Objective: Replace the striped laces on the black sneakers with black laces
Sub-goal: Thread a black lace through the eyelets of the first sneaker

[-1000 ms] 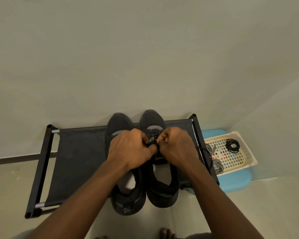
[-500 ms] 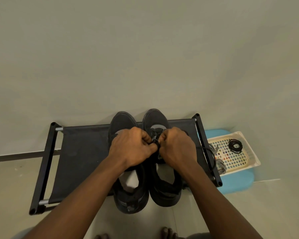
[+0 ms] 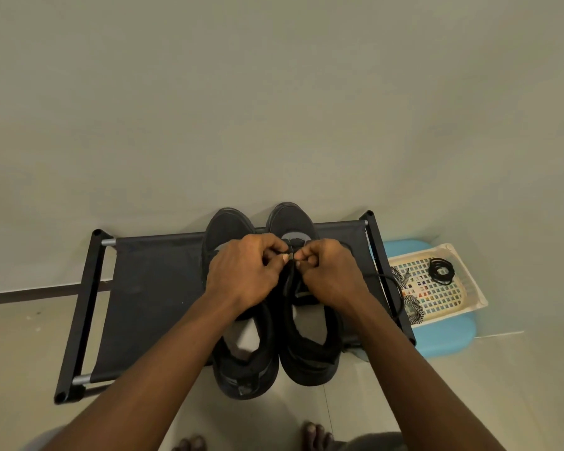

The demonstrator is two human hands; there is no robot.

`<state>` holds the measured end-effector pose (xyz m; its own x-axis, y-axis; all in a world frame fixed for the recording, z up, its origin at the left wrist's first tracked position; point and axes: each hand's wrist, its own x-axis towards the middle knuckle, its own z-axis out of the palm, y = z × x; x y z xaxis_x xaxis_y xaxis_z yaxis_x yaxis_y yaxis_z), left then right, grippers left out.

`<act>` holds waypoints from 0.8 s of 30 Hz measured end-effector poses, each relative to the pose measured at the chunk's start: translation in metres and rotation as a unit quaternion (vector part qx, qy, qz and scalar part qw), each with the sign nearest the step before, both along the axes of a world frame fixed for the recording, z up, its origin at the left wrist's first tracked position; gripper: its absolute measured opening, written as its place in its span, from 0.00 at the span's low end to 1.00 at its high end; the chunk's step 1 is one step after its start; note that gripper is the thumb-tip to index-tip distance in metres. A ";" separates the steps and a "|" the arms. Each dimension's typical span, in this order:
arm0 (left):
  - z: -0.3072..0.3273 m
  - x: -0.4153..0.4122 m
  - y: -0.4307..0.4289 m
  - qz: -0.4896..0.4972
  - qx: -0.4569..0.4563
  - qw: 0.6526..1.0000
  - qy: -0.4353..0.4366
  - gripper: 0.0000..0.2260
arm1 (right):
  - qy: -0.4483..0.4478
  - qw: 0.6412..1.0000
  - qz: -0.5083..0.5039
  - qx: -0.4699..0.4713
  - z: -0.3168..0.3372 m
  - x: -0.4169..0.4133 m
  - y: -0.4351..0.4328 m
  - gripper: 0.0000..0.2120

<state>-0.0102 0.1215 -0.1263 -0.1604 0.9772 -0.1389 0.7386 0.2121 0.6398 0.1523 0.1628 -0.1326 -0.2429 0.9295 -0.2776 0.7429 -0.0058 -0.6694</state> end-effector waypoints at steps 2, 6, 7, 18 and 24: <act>-0.002 0.003 0.000 0.005 0.016 1.000 0.015 0.04 | -0.021 0.999 -0.021 0.034 0.001 -0.005 -0.005 0.08; -0.004 0.003 0.000 0.007 0.029 0.999 0.021 0.02 | -0.018 0.998 -0.043 0.047 0.000 -0.011 -0.012 0.07; -0.004 0.002 0.000 0.001 0.024 1.000 0.018 0.03 | -0.014 0.998 -0.042 0.043 -0.001 -0.011 -0.012 0.08; -0.001 0.003 0.000 0.001 0.023 0.999 0.049 0.03 | 0.011 0.997 -0.043 0.059 -0.007 -0.005 -0.011 0.06; 0.009 -0.005 -0.002 0.094 0.087 0.986 -0.108 0.06 | -0.023 0.996 -0.025 0.082 0.000 0.001 -0.006 0.05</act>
